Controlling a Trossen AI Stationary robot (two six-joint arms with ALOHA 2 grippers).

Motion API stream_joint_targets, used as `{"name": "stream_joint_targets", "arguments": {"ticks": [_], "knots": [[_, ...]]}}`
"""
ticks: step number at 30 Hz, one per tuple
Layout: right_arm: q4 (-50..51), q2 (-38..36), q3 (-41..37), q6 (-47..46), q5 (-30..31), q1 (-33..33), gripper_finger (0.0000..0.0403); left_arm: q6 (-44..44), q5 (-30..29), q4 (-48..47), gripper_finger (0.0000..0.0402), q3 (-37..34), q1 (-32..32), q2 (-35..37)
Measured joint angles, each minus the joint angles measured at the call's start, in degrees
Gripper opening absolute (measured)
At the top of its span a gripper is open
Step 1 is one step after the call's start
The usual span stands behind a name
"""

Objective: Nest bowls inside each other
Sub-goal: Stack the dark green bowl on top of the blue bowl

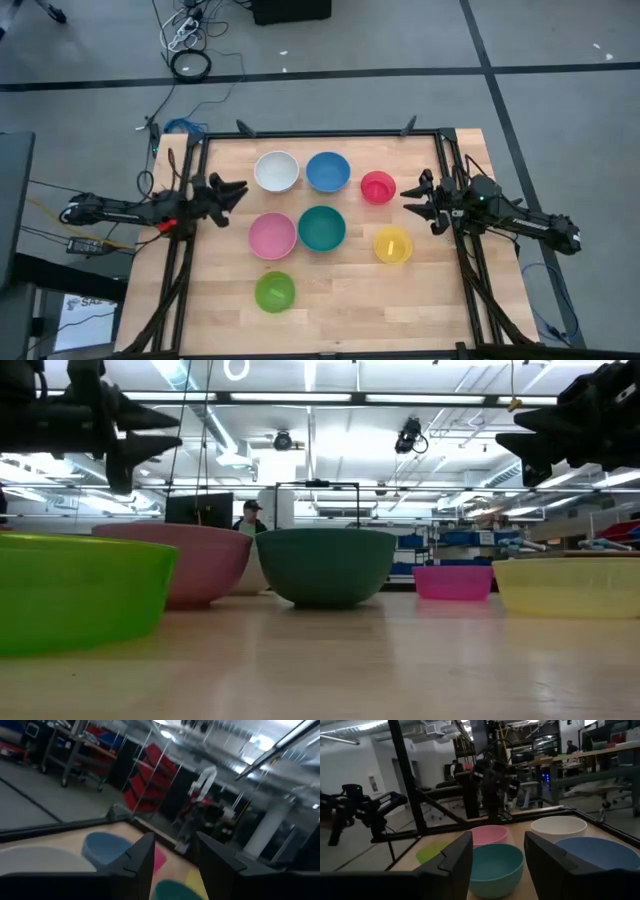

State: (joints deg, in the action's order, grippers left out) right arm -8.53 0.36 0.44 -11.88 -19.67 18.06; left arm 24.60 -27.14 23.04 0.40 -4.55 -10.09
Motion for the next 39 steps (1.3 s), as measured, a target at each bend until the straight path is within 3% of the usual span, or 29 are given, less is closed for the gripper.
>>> {"name": "stream_joint_targets", "arguments": {"ticks": [4, 7, 11, 13, 16, 19, 22, 27, 30, 33, 39], "knots": [[0.0, 0.0, 0.0, 0.0, 0.0, 0.0, 0.0168, 3.0, 0.0, 6.1, 0.0147, 0.0, 0.0, 0.0], [-3.2, 0.3, 0.0, -0.1, 5.6, 0.1, 0.0168, 8.6, 0.0, 10.7, 0.0147, 0.0, 0.0, 0.0], [-11.4, 0.3, 0.0, -14.3, 9.8, 0.1, 0.0168, 19.3, -1.7, 18.5, 0.0147, 0.0, 0.0, 0.0], [-13.4, 0.2, 0.5, -23.4, 15.6, 0.4, 0.0168, 20.7, -4.0, 21.8, 0.0147, 0.1, 0.0, 0.0], [-13.1, 0.9, 3.3, -35.1, 20.8, 1.1, 0.0168, 17.0, -1.0, 17.9, 0.0147, 4.2, 0.0, -0.5], [-12.4, 4.2, 8.2, -34.6, 16.2, 1.2, 0.0168, 15.2, 0.2, 2.5, 0.0147, 13.0, 0.0, -3.0], [-6.5, 10.4, 17.2, -31.8, 11.7, 1.2, 0.0168, 14.9, -0.5, -17.8, 0.0147, 24.2, 0.4, -7.9], [17.2, 29.0, 37.9, -25.6, 10.4, 1.2, 0.0168, 14.4, -0.6, -50.4, 0.0147, 44.3, 1.0, -20.9], [28.8, 42.2, 51.0, -21.6, 10.4, 1.3, 0.0168, 9.4, -1.6, -60.5, 0.0147, 53.4, 2.1, -29.3], [35.5, 53.5, 61.3, -17.2, 9.1, 1.3, 0.0168, 2.5, -2.4, -58.5, 0.0147, 58.4, 2.8, -35.7], [34.8, 68.0, 73.3, -10.6, -1.3, 1.2, 0.0168, -3.5, -1.6, -36.8, 0.0147, 60.9, 2.7, -43.3]]}}
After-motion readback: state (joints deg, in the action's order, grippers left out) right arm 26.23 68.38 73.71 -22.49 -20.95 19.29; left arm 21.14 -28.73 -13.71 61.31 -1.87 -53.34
